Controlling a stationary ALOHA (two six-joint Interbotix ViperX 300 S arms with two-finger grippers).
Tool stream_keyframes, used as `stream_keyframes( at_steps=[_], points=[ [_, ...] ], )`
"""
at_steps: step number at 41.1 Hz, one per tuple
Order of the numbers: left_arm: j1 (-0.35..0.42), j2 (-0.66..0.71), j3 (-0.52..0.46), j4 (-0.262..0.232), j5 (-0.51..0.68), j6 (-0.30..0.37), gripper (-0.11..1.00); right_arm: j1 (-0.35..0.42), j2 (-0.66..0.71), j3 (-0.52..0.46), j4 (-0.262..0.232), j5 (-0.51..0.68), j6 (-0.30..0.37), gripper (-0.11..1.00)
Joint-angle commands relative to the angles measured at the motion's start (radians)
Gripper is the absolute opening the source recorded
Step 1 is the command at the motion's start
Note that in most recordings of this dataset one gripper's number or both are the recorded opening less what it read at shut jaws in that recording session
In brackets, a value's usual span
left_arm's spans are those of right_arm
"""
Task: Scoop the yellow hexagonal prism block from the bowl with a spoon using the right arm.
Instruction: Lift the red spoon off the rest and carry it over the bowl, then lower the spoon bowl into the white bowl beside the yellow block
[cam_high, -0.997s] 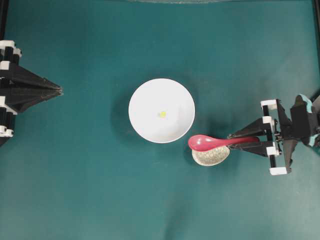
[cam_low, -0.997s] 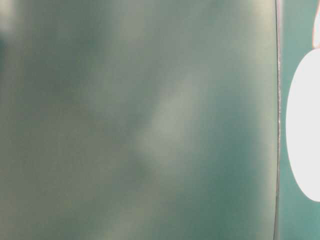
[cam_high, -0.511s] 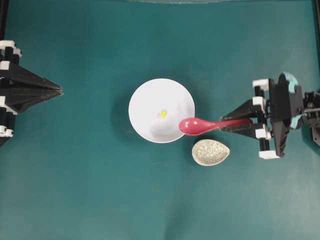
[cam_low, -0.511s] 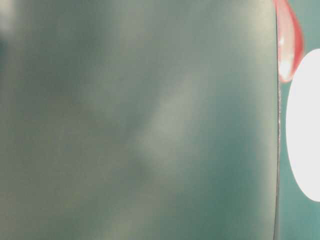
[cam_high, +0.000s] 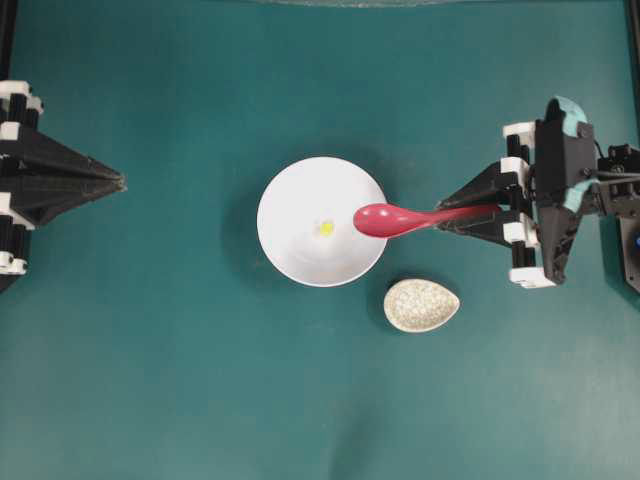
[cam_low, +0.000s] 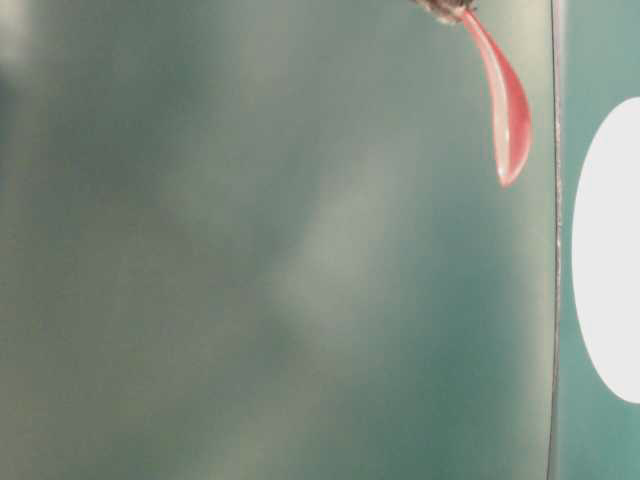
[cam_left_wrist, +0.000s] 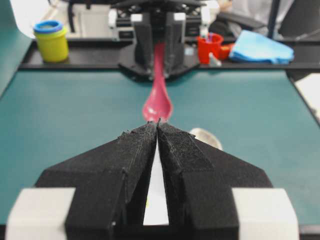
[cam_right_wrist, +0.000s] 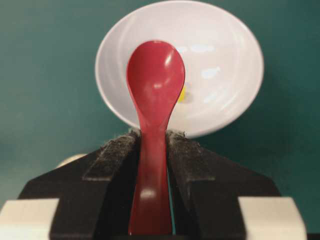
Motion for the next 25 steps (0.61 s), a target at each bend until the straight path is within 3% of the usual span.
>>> stream_keyframes(
  at_steps=[1, 13, 25],
  points=[
    [0.002, 0.008, -0.025, 0.002, -0.006, -0.002, 0.11, -0.028, -0.012, -0.066, -0.005, 0.066, -0.002, 0.25],
    [0.002, 0.009, -0.025, 0.002, -0.011, -0.002, 0.11, -0.098, 0.048, -0.206, -0.015, 0.288, -0.002, 0.25],
    [0.002, 0.011, -0.025, 0.002, -0.012, -0.002, 0.11, -0.133, 0.183, -0.319, -0.018, 0.426, 0.0, 0.25]
  ],
)
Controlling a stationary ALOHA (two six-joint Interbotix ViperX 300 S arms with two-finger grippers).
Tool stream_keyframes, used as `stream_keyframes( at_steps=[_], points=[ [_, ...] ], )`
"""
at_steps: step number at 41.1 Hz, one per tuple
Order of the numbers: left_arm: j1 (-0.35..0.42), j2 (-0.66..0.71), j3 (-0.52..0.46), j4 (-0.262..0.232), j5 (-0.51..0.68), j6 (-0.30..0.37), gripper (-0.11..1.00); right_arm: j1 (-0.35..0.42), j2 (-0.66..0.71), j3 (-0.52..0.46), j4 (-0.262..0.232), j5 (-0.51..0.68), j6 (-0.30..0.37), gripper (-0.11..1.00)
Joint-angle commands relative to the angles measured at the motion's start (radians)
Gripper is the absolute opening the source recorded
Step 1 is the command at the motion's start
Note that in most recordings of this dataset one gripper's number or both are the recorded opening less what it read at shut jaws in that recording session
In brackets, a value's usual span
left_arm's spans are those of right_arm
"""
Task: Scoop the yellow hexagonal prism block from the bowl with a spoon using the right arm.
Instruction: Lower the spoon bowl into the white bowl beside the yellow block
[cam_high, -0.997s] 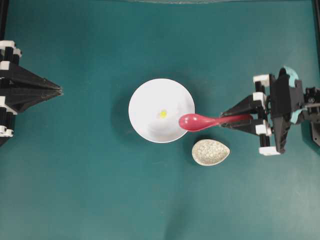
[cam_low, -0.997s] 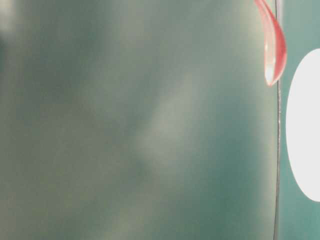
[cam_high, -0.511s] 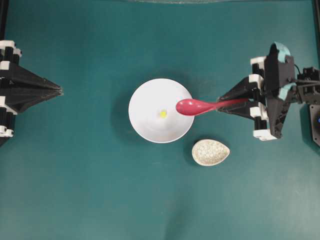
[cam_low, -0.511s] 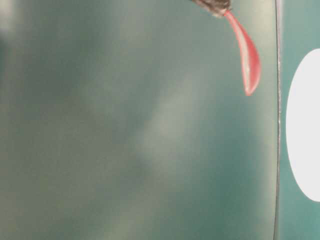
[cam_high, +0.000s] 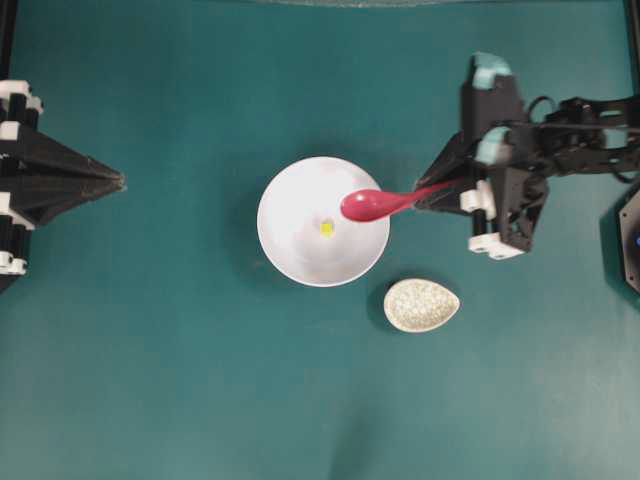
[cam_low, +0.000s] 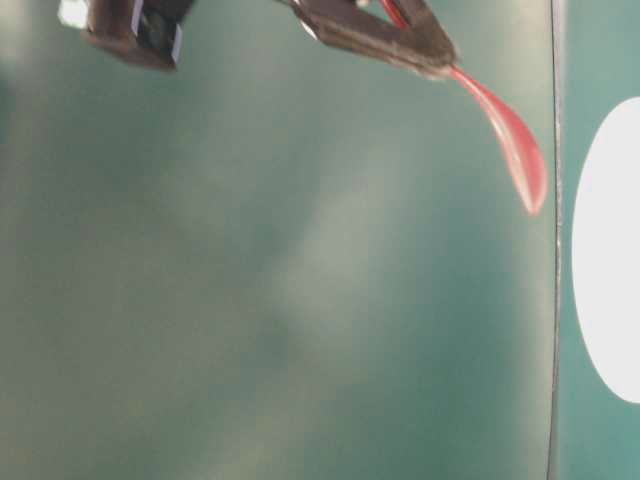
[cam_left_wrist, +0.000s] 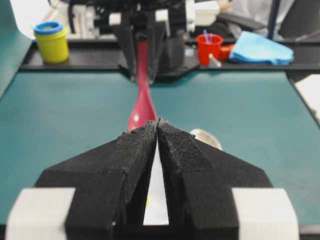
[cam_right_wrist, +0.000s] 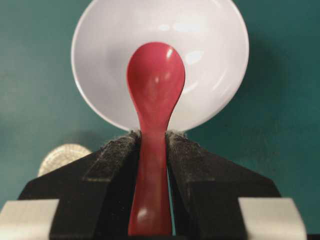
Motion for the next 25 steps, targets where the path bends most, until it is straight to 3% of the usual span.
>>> stream_keyframes(
  at_steps=[1, 25],
  points=[
    [0.002, 0.008, -0.026, 0.002, -0.009, -0.002, 0.11, -0.012, 0.035, -0.067, 0.0, 0.049, 0.003, 0.25],
    [0.002, 0.009, -0.026, 0.002, -0.011, 0.0, 0.11, -0.051, 0.216, -0.256, -0.003, 0.298, 0.003, 0.25]
  ],
)
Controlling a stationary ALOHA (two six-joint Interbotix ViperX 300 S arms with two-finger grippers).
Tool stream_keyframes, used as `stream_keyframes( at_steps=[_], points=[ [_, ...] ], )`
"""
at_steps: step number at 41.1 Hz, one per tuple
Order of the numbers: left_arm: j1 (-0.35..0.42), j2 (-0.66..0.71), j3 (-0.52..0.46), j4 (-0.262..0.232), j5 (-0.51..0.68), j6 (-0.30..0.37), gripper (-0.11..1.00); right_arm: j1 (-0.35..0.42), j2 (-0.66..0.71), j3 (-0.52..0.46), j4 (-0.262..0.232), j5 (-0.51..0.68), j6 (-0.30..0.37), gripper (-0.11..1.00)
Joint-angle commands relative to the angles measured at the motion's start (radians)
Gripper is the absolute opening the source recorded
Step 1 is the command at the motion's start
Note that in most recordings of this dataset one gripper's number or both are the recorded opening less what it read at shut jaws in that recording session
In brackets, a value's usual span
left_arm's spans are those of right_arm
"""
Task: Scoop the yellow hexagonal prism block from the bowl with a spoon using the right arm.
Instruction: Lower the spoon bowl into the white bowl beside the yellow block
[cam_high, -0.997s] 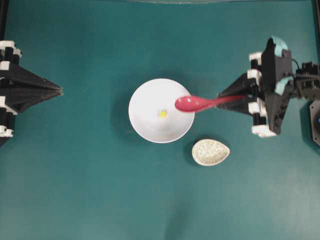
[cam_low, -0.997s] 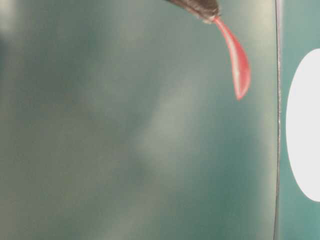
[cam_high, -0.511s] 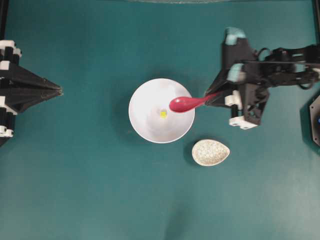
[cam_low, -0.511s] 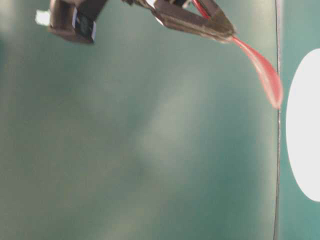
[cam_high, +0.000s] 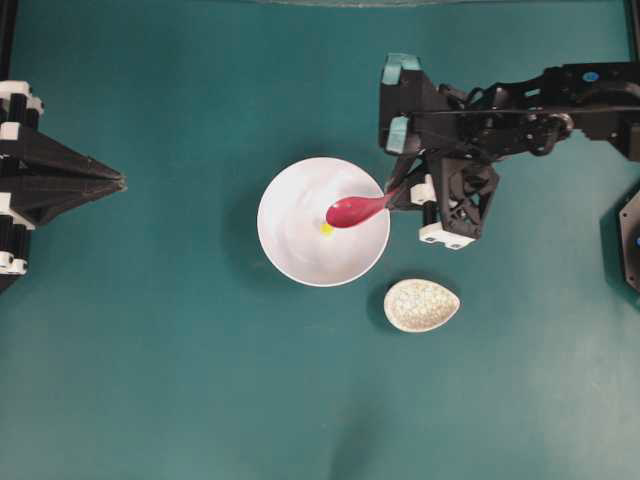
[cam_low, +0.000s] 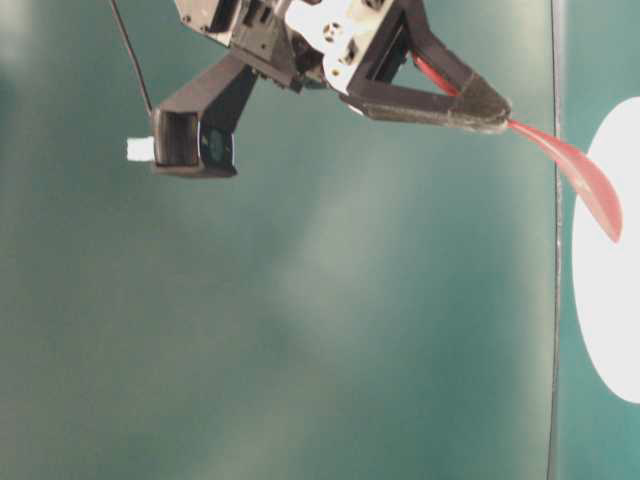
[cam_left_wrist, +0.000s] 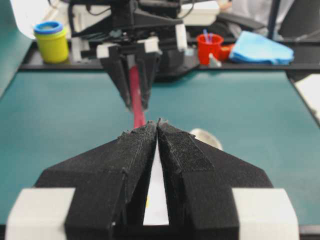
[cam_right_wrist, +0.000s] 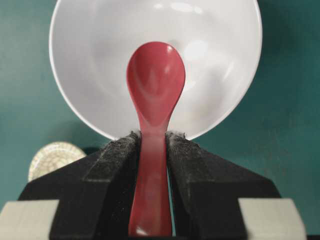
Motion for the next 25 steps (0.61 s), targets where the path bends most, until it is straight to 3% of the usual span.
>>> stream_keyframes(
  at_steps=[1, 25],
  points=[
    [0.002, 0.009, -0.025, 0.003, -0.009, 0.002, 0.11, -0.005, 0.0, -0.044, 0.0, 0.017, 0.003, 0.25],
    [0.002, 0.009, -0.025, 0.002, -0.009, 0.002, 0.11, -0.005, 0.051, -0.034, 0.0, 0.041, 0.002, 0.25]
  ],
)
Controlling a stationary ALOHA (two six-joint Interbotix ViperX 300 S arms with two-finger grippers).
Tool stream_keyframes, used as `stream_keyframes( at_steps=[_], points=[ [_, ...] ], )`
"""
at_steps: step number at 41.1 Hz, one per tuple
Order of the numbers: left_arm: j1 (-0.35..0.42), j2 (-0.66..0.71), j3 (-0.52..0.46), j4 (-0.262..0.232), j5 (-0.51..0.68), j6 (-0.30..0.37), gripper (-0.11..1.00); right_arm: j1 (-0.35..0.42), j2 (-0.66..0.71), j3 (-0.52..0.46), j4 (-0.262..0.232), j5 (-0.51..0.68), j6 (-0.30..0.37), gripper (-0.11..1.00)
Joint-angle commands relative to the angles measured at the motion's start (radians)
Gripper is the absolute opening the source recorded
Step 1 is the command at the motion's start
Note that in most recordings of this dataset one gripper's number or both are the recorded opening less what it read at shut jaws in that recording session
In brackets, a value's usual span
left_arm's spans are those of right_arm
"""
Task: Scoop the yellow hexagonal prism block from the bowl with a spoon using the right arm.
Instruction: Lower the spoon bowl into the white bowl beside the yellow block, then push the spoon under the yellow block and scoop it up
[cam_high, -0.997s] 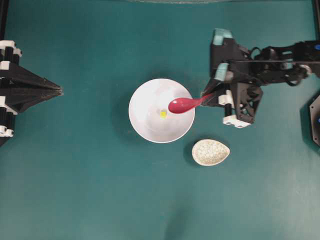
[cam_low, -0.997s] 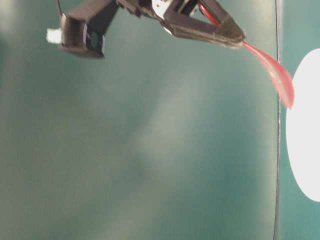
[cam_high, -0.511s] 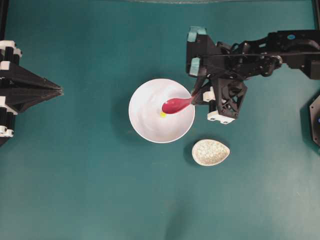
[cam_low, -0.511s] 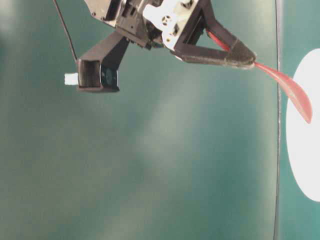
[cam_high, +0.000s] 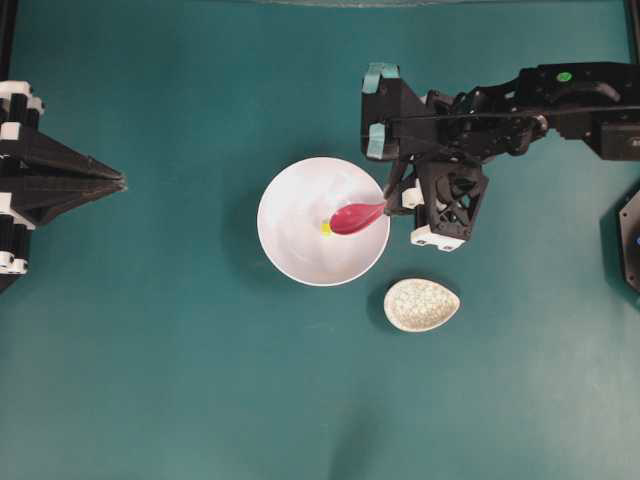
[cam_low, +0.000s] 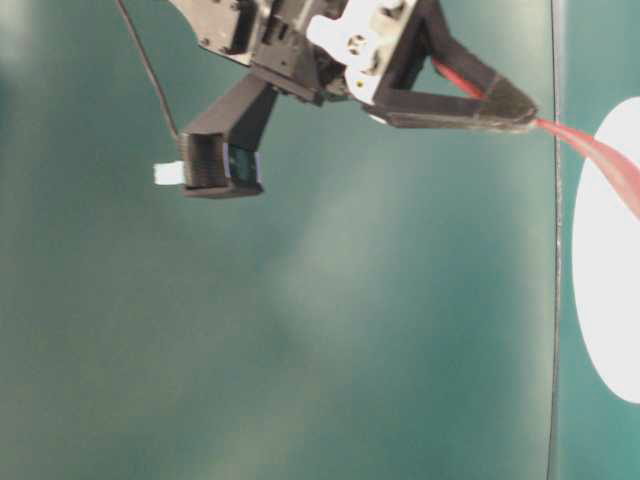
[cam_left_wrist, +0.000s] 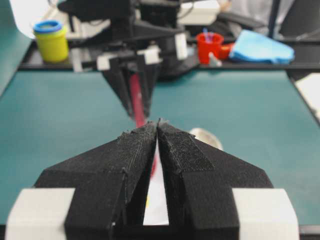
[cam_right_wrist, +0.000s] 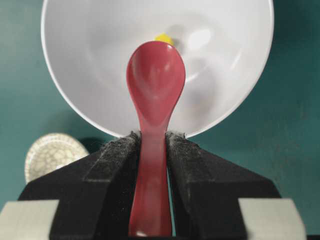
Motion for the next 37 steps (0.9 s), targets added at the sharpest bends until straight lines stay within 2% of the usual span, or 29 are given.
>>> stream_keyframes(
  at_steps=[1, 37],
  points=[
    [0.002, 0.009, -0.025, 0.002, -0.011, 0.0, 0.11, -0.003, -0.003, -0.008, 0.002, -0.002, 0.002, 0.25],
    [0.002, 0.009, -0.025, 0.003, -0.009, 0.002, 0.11, 0.008, 0.066, -0.015, 0.002, -0.015, -0.006, 0.25]
  ],
)
